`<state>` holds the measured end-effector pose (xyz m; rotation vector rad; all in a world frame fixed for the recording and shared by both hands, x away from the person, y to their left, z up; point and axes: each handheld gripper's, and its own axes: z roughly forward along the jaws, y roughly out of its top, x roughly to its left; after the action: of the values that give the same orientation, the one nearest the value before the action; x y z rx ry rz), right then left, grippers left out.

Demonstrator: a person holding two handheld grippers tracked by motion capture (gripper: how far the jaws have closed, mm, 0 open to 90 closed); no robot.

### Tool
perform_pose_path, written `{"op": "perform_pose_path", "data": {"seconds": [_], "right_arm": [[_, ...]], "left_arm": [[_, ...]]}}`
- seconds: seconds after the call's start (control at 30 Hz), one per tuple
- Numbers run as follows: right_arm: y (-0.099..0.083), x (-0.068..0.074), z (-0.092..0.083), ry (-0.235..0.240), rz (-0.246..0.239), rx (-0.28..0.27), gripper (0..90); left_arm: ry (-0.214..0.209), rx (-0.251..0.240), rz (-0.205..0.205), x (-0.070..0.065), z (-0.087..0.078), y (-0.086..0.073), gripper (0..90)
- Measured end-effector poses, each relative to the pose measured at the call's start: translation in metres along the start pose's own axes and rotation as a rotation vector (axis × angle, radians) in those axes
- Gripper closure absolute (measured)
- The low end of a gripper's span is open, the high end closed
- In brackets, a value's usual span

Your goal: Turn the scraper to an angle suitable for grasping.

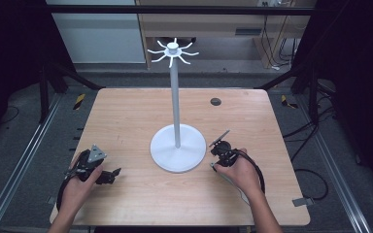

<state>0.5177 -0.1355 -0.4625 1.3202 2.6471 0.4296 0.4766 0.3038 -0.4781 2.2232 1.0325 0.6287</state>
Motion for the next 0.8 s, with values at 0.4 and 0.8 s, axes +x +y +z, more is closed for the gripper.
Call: {"op": "perform_pose_path", "data": {"seconds": [0.4, 0.8], "right_arm": [[0.0016, 0.0005, 0.0023, 0.02, -0.008, 0.015, 66.3], [0.0043, -0.0017, 0.0072, 0.035, -0.007, 0.036, 71.0]], "left_arm": [[-0.003, 0.003, 0.002, -0.0004, 0.0009, 0.0002, 3.0], [-0.003, 0.007, 0.008, -0.0013, 0.001, -0.0002, 3.0]]}}
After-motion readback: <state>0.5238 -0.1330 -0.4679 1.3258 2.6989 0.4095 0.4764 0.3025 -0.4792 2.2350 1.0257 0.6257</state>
